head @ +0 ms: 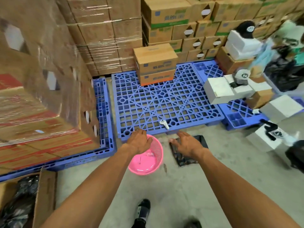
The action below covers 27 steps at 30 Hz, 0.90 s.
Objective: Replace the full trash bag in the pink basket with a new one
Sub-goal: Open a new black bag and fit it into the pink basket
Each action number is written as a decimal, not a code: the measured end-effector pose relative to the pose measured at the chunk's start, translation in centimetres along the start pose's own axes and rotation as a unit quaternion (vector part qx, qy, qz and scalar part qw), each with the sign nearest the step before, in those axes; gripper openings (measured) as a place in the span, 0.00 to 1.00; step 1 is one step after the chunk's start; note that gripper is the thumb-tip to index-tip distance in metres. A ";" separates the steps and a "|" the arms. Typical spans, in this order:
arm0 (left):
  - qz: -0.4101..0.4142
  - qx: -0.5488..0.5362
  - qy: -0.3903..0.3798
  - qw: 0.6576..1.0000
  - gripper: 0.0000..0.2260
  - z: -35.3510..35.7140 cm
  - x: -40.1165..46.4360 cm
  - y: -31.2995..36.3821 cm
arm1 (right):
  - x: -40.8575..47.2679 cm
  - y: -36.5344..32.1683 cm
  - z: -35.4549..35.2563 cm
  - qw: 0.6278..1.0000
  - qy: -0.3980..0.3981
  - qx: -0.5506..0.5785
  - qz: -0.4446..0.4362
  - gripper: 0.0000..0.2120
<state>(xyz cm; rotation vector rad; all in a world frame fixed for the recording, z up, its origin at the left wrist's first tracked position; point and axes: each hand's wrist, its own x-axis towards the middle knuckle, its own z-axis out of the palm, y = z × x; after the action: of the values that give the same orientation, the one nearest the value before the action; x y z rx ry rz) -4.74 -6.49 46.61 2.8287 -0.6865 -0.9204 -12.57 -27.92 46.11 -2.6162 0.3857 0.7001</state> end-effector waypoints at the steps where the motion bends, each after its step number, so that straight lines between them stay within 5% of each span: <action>1: -0.001 0.001 -0.001 1.000 0.25 0.2 0.7 1.0 | 0.5 1.3 -0.2 1.000 -0.001 0.001 0.000 0.33; 14: -0.067 -0.048 -0.031 0.996 0.27 16.2 14.9 15.6 | 13.6 25.5 3.3 0.994 -0.069 -0.072 -0.035 0.30; 27: 0.014 0.070 0.015 0.997 0.32 42.0 37.6 17.6 | 31.2 44.8 25.2 0.983 -0.040 -0.168 -0.053 0.33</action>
<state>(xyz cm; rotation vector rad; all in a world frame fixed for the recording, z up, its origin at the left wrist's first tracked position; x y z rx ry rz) -8.89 -36.67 -4.03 2.9386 -0.8135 -0.8552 -13.05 -60.97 -4.07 -2.8839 0.1079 0.8977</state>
